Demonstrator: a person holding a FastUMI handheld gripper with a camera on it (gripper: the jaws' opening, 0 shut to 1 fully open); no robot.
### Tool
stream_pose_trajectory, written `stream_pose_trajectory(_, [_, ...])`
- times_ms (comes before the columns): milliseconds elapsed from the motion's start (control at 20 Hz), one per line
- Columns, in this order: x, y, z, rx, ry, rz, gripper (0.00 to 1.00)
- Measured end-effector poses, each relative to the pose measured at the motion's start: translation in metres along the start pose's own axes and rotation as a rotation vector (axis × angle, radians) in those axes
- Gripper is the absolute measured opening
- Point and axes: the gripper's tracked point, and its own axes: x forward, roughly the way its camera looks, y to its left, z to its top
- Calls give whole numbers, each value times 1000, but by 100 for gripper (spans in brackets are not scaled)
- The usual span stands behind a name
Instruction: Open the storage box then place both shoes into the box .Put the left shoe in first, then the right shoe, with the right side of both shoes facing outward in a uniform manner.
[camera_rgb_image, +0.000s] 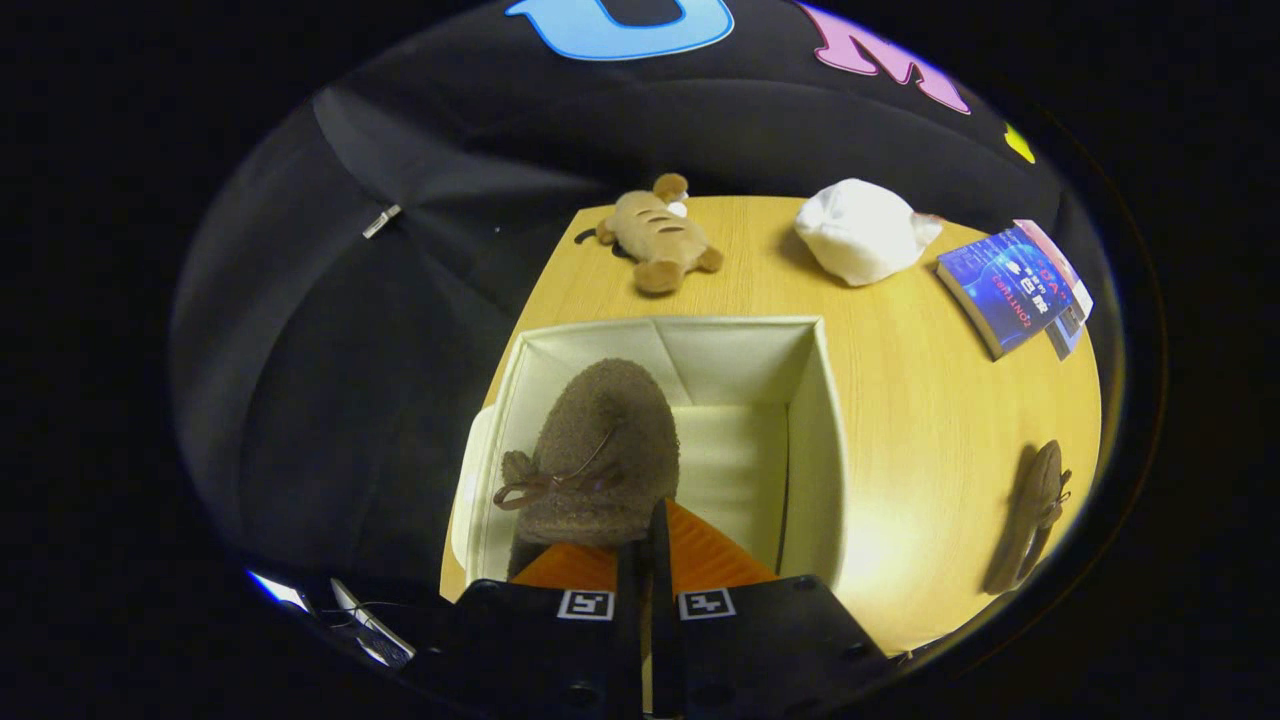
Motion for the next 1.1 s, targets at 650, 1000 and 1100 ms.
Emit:
stream_pose_trajectory(650, [18, 30, -22, 58, 150, 141, 6])
stream_pose_trajectory(1000, [-7, 39, -26, -54, 104, 251, 51])
stream_pose_trajectory(1100, [-33, 33, -16, -97, 26, 296, 67])
